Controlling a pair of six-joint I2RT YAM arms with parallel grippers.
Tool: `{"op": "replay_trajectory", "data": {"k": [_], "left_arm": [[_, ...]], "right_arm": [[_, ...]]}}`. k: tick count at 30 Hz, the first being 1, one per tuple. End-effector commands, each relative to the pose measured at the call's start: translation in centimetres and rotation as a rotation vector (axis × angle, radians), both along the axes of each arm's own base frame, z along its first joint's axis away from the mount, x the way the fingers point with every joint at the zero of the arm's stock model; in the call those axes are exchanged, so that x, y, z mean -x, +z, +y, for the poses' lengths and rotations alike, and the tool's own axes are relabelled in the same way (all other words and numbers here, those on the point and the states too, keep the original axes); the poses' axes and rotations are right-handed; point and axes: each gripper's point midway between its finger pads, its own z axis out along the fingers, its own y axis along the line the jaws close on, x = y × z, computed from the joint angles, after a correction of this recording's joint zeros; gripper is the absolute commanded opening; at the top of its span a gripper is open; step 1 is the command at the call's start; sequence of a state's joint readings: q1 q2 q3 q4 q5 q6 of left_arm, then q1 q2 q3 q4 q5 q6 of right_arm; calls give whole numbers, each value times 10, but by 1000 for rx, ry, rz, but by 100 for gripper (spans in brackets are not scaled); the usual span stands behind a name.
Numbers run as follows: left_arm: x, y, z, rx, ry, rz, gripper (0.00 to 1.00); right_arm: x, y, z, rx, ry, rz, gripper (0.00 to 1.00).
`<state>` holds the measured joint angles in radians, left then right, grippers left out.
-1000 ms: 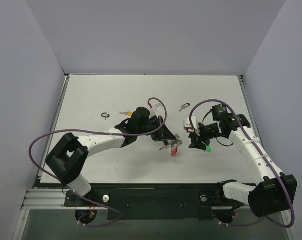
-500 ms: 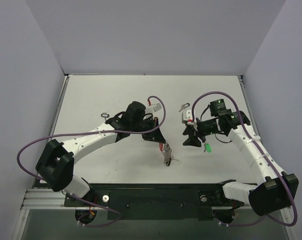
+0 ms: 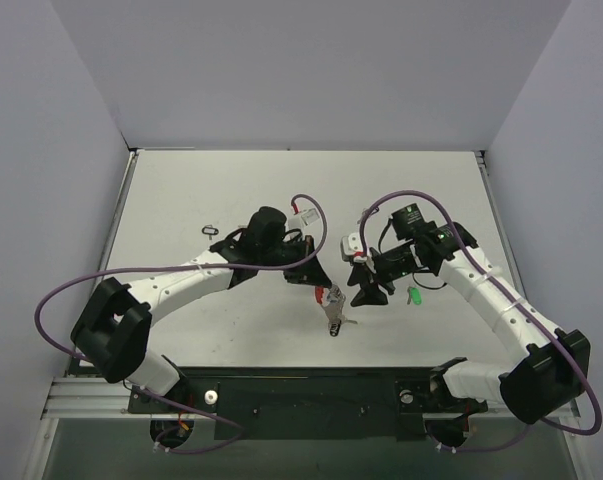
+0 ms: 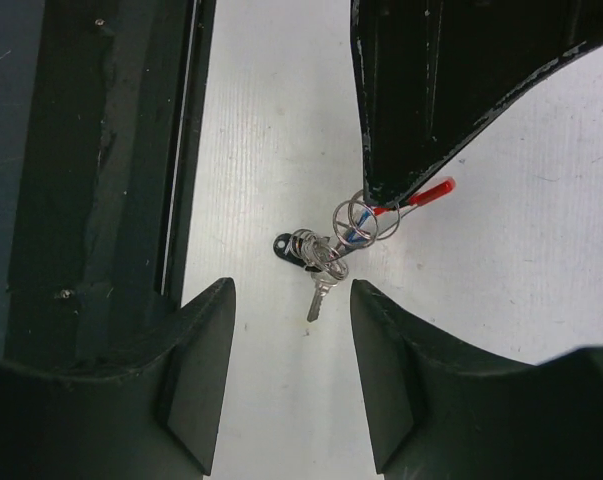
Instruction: Put the keys on the keyring
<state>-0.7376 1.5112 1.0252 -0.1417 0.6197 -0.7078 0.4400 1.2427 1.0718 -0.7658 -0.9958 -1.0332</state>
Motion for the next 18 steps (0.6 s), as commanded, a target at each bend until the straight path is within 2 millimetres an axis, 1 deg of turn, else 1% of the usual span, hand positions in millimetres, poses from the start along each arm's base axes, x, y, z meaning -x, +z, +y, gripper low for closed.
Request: {"op": "replay_trajectory", "data": {"k": [1,2,3,4,5,8,9,10,11,12,13,14,15,16,17,18], "left_arm": [[-9,32,-19,188,31,6,0],[-11,36,-22,220,42,14,0],[-13,35,-24,229,47,20,0],[-14,37,-27,247,56,28,0],[-17,38,-29,264,67,36,0],[-22,35,-34,292,90,55,0],[-23,39,-37,313,96,61,0],[-25,35,-39,311,103,74,0],[-25,38,-43,327,104,79,0],[-26,34,-45,323,109,91,0],[-28,34,-48,332,116,94,0],[-27,31,-51,328,117,101,0],[-29,33,-53,337,125,99,0],[-29,29,-55,329,128,108,0],[-32,30,-56,334,138,104,0],[-32,26,-57,328,144,111,0]], "right_arm": [[0,10,5,-5,-52,34,45],[-6,8,3,15,-79,20,45],[-8,9,1,21,-103,22,45],[-10,5,-1,41,-123,25,45],[-9,5,-3,46,-136,32,45],[-3,-6,-9,70,-150,55,45],[-4,-8,-11,78,-158,47,45],[-5,-10,-13,82,-170,46,45],[-9,-10,-13,84,-203,44,45],[-13,-10,-16,83,-263,74,45],[-19,-7,-15,69,-288,66,45],[-23,-6,-18,61,-327,91,45],[-23,-4,-18,49,-332,96,45],[-22,-5,-19,46,-339,105,45],[-20,-7,-19,47,-336,113,45],[-18,-7,-19,44,-333,113,45]]}}
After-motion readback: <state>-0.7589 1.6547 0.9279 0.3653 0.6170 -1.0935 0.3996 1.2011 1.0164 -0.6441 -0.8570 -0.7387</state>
